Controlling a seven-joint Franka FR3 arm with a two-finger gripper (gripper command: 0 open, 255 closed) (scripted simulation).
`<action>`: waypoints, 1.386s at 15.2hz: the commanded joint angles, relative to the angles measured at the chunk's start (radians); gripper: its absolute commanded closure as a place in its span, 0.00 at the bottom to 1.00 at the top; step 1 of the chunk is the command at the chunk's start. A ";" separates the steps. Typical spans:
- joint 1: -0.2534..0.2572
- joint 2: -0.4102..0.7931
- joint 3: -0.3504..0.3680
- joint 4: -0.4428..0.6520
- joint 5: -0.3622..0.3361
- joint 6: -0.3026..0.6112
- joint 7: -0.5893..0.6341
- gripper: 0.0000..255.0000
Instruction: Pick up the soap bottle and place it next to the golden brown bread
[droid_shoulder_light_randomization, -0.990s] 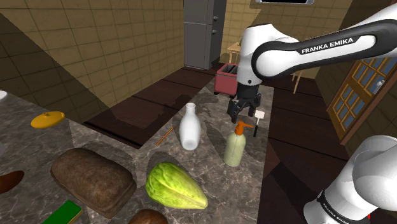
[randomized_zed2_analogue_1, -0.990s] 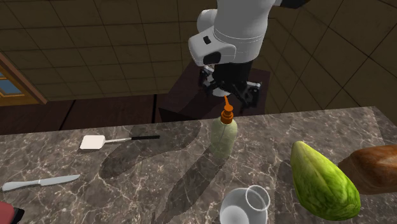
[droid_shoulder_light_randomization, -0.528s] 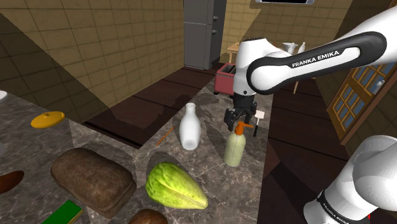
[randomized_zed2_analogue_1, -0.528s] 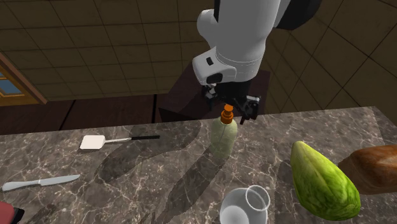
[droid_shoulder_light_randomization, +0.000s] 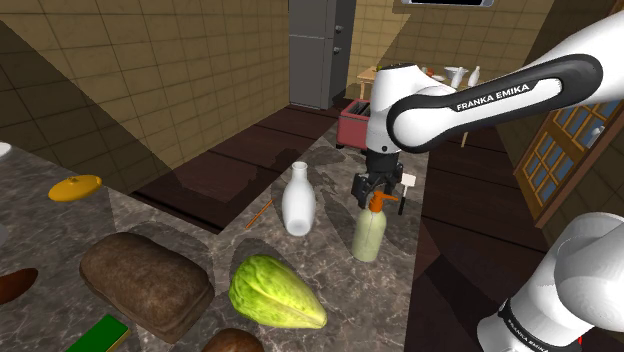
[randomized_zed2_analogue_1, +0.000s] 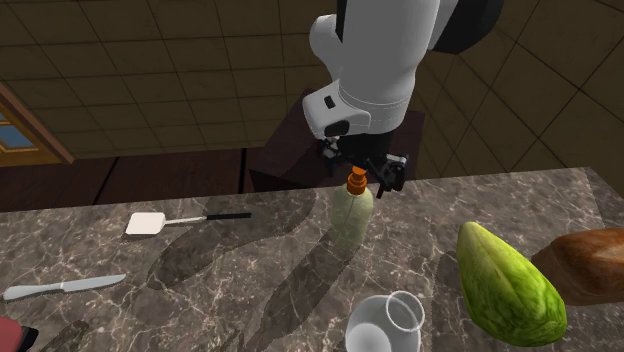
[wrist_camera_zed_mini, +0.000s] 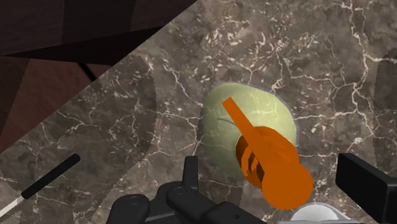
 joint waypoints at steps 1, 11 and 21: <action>0.000 0.000 0.000 0.000 0.000 0.000 0.000 0.00; 0.000 0.000 0.000 0.000 0.000 0.000 0.000 1.00; -0.001 -0.048 -0.008 0.097 0.000 -0.144 -0.002 1.00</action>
